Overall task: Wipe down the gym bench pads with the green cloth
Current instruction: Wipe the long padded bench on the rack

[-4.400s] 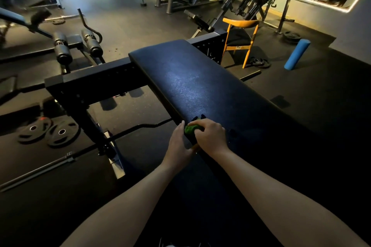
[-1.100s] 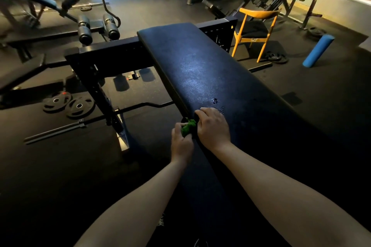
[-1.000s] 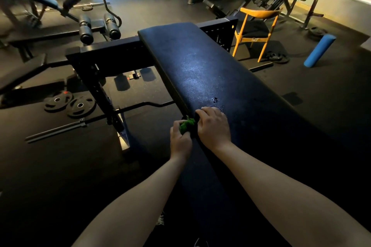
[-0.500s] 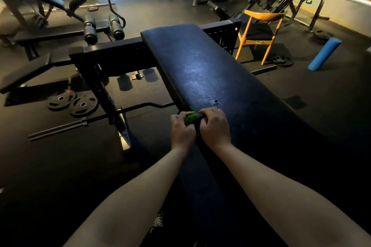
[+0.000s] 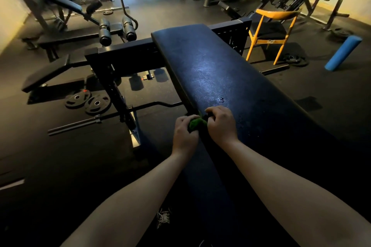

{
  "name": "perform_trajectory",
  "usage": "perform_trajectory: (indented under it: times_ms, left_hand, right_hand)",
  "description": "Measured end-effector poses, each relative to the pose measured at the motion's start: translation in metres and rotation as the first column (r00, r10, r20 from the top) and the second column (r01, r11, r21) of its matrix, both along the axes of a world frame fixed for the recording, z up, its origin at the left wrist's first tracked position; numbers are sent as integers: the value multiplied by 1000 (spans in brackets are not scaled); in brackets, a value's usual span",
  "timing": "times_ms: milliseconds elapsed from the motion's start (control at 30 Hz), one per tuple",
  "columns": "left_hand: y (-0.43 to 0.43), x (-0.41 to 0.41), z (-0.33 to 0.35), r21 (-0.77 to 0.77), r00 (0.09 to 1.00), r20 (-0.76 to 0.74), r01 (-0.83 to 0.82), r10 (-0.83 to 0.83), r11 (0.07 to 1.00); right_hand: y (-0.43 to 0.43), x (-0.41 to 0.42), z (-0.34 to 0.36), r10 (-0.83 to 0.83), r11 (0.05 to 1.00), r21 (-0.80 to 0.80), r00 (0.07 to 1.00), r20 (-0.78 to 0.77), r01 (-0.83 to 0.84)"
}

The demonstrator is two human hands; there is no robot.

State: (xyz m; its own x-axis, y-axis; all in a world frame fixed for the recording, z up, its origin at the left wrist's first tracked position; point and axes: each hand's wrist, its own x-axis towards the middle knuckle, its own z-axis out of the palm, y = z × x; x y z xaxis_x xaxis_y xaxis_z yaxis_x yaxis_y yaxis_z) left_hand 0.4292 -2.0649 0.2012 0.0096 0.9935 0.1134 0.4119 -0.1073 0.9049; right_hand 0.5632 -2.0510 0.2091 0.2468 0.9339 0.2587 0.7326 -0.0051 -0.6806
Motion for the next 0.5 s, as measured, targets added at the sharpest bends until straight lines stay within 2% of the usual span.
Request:
perform_trajectory:
  times_ms: [67,167,233,367,500]
  left_hand:
    - [16,5,7,-115,994,36,-95,99,989]
    - [31,18,6,-191,995,44,-82,92,978]
    - [24,21,8,-191,998,35,-47,55,980]
    - [1,17,9,-90,991,-115,63,-73,994]
    - [-18,16,14,-81,969,-211,114,-129,990]
  right_hand:
    - [2,-2,0,1,1000,-20,1000,-2,-1]
    - [2,-4,-1,14,1000,-27,1000,4,-14]
    - [2,-2,-1,15,1000,-24,999,-32,-16]
    - [3,-3,3,7,1000,-15,997,-81,-8]
    - [-2,-4,8,30,998,-46,995,-97,-35]
